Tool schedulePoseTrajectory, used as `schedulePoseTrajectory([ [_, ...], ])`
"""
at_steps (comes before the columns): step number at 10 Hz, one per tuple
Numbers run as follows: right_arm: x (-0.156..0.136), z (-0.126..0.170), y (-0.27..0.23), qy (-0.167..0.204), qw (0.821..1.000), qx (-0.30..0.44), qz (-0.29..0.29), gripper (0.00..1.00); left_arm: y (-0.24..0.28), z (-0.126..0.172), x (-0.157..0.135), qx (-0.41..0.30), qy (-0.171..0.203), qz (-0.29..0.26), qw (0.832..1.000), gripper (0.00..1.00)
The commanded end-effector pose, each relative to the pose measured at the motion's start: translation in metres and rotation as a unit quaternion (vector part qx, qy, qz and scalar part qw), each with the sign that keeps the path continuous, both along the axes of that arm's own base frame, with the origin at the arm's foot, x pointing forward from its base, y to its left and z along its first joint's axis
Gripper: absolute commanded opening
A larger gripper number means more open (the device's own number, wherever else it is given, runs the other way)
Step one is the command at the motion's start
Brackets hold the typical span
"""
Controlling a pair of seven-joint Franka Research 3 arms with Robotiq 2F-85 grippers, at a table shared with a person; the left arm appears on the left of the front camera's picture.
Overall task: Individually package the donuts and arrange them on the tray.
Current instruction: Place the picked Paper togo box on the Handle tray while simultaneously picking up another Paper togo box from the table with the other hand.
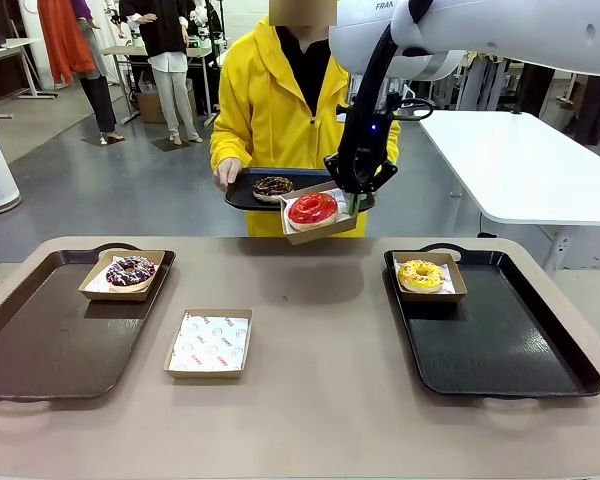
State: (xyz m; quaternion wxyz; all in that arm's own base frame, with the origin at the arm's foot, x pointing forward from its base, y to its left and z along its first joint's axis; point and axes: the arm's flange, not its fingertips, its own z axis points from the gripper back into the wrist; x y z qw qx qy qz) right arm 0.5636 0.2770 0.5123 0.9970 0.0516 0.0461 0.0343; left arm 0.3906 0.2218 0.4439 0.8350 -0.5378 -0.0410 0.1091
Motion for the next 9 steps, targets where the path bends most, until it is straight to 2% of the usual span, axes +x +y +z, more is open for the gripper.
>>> schedulePoseTrajectory([
  [1, -0.017, 0.010, -0.034, 0.018, 1.000, 0.002, 0.019, 0.01, -0.009, 0.022, -0.005, 0.029, 0.005, -0.023, 0.999, 1.00],
  [3, -0.052, 0.022, -0.081, 0.011, 0.999, 0.022, 0.023, 0.01, -0.040, 0.046, -0.009, 0.078, 0.009, -0.063, 0.995, 1.00],
  [5, -0.093, 0.022, -0.131, 0.010, 1.000, 0.020, 0.022, 0.01, -0.091, 0.058, 0.000, 0.141, 0.031, -0.106, 0.984, 1.00],
  [8, -0.145, 0.001, -0.190, -0.025, 0.999, 0.017, 0.033, 0.01, -0.187, 0.065, 0.020, 0.228, 0.060, -0.148, 0.961, 1.00],
  [9, -0.153, -0.008, -0.205, -0.032, 0.999, 0.022, 0.030, 0.01, -0.215, 0.062, 0.024, 0.253, 0.070, -0.156, 0.952, 1.00],
])
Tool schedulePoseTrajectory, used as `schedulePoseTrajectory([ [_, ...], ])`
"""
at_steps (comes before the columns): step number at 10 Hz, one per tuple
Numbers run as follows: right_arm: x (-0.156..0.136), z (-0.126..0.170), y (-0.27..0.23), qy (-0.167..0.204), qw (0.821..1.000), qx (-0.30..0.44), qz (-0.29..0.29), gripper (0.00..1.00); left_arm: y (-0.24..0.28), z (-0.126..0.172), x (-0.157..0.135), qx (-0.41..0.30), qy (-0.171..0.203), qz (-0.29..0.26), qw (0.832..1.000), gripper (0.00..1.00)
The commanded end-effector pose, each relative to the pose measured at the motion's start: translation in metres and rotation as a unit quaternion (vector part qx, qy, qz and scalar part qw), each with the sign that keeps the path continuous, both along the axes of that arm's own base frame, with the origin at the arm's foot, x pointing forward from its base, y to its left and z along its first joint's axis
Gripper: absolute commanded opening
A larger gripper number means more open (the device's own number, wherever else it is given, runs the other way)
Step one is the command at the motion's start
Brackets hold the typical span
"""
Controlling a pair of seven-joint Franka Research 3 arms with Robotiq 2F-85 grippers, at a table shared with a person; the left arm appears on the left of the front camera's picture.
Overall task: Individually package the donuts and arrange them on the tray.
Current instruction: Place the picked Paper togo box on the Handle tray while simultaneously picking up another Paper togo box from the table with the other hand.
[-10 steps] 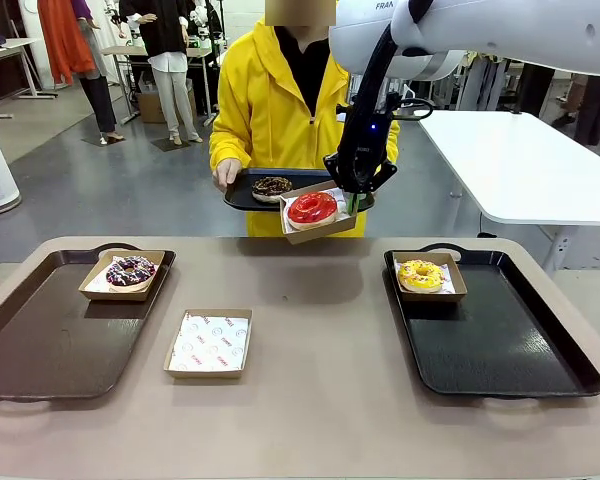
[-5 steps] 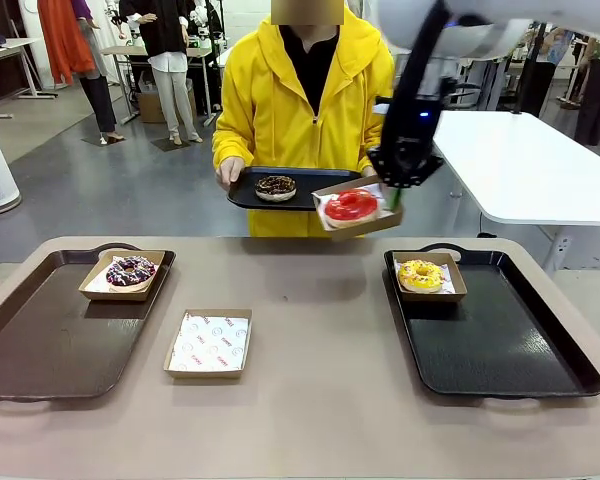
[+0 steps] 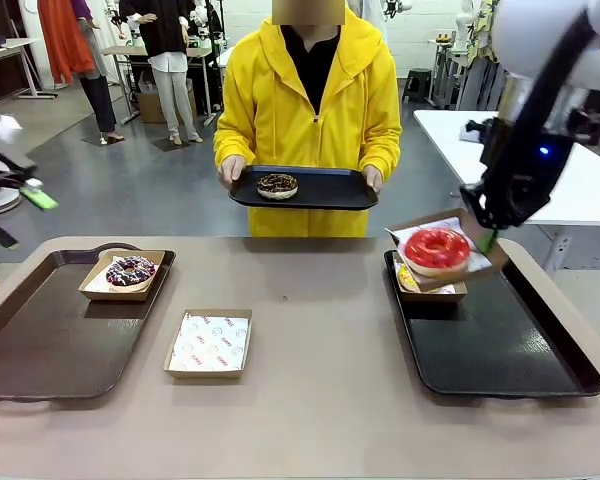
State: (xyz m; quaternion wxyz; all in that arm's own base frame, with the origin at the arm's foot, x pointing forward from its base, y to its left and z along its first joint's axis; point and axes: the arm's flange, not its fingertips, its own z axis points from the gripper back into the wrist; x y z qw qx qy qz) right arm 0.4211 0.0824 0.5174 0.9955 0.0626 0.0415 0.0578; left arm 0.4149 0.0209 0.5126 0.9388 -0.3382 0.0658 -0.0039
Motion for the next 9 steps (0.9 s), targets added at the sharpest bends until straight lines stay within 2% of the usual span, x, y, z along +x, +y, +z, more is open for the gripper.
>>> schedulePoseTrajectory([
  [1, -0.013, -0.024, -0.024, -0.024, 1.000, 0.017, -0.005, 0.01, -0.036, -0.014, 0.005, 0.059, 0.023, -0.008, 0.998, 1.00],
  [3, -0.006, -0.043, -0.042, -0.012, 0.999, 0.029, -0.016, 0.01, -0.069, -0.034, 0.018, 0.094, 0.038, -0.004, 0.995, 1.00],
  [6, 0.009, -0.050, -0.055, 0.021, 1.000, 0.015, -0.018, 0.01, -0.112, -0.064, 0.023, 0.158, -0.003, -0.014, 0.987, 1.00],
  [7, 0.012, -0.051, -0.057, 0.023, 1.000, 0.013, -0.014, 0.01, -0.125, -0.068, 0.022, 0.171, -0.018, -0.019, 0.985, 1.00],
  [8, 0.000, -0.056, -0.052, 0.014, 0.999, 0.012, -0.030, 0.01, -0.135, -0.071, 0.020, 0.181, -0.035, -0.021, 0.983, 1.00],
  [9, 0.000, -0.056, -0.052, 0.014, 0.999, 0.012, -0.030, 0.01, -0.138, -0.072, 0.018, 0.190, -0.051, -0.021, 0.980, 1.00],
])
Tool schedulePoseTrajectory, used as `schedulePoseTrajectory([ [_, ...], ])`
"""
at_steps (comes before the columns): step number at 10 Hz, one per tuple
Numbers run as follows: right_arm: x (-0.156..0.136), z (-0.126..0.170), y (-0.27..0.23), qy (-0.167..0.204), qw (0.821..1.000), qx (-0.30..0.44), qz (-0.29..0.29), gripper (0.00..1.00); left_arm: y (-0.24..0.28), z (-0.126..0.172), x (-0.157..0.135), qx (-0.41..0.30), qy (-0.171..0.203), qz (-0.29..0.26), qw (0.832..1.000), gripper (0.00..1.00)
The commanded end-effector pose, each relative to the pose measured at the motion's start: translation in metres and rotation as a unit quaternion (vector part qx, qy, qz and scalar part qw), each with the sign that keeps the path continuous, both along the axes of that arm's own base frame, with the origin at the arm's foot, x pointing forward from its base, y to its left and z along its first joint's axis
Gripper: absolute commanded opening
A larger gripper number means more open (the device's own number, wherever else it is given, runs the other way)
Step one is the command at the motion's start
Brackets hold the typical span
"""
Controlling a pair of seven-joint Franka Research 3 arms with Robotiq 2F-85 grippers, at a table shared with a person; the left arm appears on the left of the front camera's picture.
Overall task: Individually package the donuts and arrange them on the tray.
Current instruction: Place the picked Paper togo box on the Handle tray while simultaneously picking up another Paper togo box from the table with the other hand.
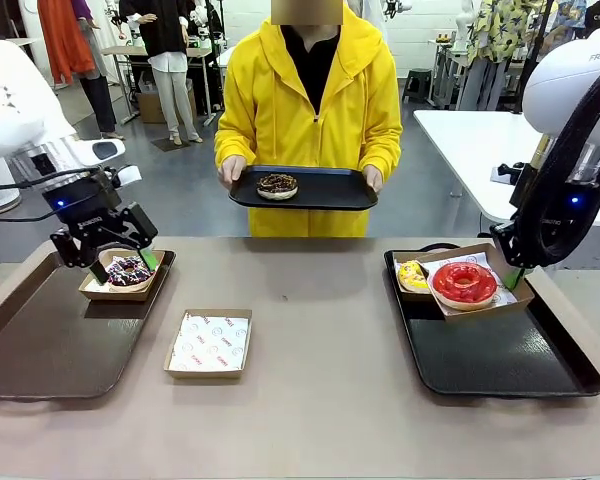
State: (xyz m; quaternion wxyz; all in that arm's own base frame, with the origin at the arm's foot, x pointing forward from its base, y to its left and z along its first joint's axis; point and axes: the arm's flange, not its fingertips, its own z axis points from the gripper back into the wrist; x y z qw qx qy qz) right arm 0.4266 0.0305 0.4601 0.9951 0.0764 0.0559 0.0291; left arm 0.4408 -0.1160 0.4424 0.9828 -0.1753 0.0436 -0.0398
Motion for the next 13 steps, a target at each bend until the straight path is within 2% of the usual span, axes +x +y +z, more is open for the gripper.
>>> schedulePoseTrajectory([
  [1, -0.005, 0.002, 0.000, -0.003, 1.000, 0.000, -0.002, 0.01, -0.001, -0.004, -0.009, 0.042, -0.049, 0.014, 0.998, 1.00],
  [2, -0.005, 0.002, 0.000, -0.003, 1.000, 0.000, -0.002, 0.01, 0.000, 0.000, 0.000, 0.000, 0.000, 0.000, 1.000, 1.00],
  [9, -0.001, 0.002, 0.000, -0.003, 1.000, 0.000, 0.000, 0.01, 0.000, 0.000, 0.000, 0.000, 0.000, 0.000, 1.000, 1.00],
  [11, -0.010, -0.013, -0.008, -0.005, 0.998, -0.030, -0.062, 0.01, -0.015, -0.005, -0.003, 0.038, -0.013, -0.006, 0.999, 1.00],
  [13, -0.020, -0.025, -0.015, -0.001, 0.994, -0.035, -0.104, 0.01, -0.047, -0.005, -0.005, 0.096, -0.051, -0.020, 0.994, 1.00],
])
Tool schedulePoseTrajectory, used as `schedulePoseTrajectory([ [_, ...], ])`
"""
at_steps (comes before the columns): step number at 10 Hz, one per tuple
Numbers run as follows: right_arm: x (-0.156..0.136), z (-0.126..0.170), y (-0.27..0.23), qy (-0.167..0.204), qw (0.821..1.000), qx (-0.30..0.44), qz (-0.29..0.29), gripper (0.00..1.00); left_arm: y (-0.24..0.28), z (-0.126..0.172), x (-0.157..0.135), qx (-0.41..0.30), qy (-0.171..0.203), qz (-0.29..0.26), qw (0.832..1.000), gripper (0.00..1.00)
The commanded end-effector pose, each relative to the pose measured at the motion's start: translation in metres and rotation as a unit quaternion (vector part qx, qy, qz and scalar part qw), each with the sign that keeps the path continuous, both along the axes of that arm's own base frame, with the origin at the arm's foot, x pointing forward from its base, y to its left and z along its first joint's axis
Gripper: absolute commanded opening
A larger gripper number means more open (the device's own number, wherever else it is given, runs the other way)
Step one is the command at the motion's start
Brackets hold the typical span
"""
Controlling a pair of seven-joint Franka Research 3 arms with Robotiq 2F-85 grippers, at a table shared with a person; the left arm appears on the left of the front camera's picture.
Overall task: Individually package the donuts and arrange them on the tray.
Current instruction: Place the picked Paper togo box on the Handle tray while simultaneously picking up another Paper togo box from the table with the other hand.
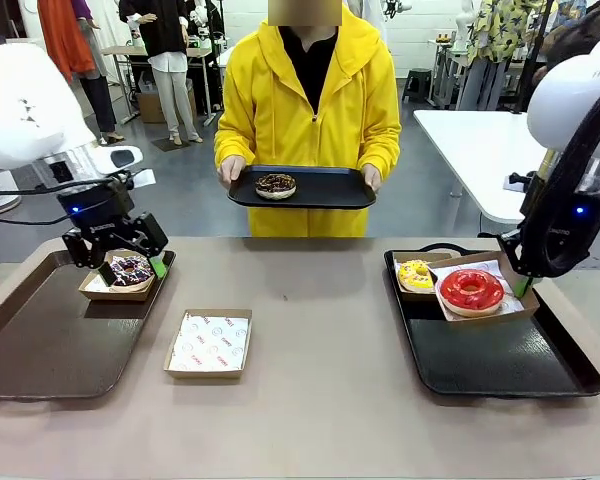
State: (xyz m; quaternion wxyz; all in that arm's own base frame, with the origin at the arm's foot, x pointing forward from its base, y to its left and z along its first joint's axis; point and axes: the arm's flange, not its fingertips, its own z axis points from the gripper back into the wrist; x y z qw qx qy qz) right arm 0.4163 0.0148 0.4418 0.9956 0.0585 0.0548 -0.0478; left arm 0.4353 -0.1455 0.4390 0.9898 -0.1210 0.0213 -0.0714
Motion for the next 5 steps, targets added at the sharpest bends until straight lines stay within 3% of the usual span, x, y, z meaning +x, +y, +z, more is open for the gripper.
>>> schedulePoseTrajectory([
  [1, -0.011, -0.017, 0.001, -0.009, 0.999, -0.012, -0.047, 0.01, -0.029, -0.002, 0.002, 0.071, -0.044, 0.011, 0.996, 1.00],
  [3, -0.011, -0.031, -0.007, -0.009, 0.999, -0.005, -0.051, 0.01, -0.048, -0.004, 0.003, 0.115, -0.068, 0.017, 0.991, 1.00],
  [5, -0.011, -0.044, -0.020, -0.023, 1.000, 0.010, 0.001, 0.01, -0.063, -0.007, 0.005, 0.134, -0.072, 0.012, 0.988, 1.00],
])
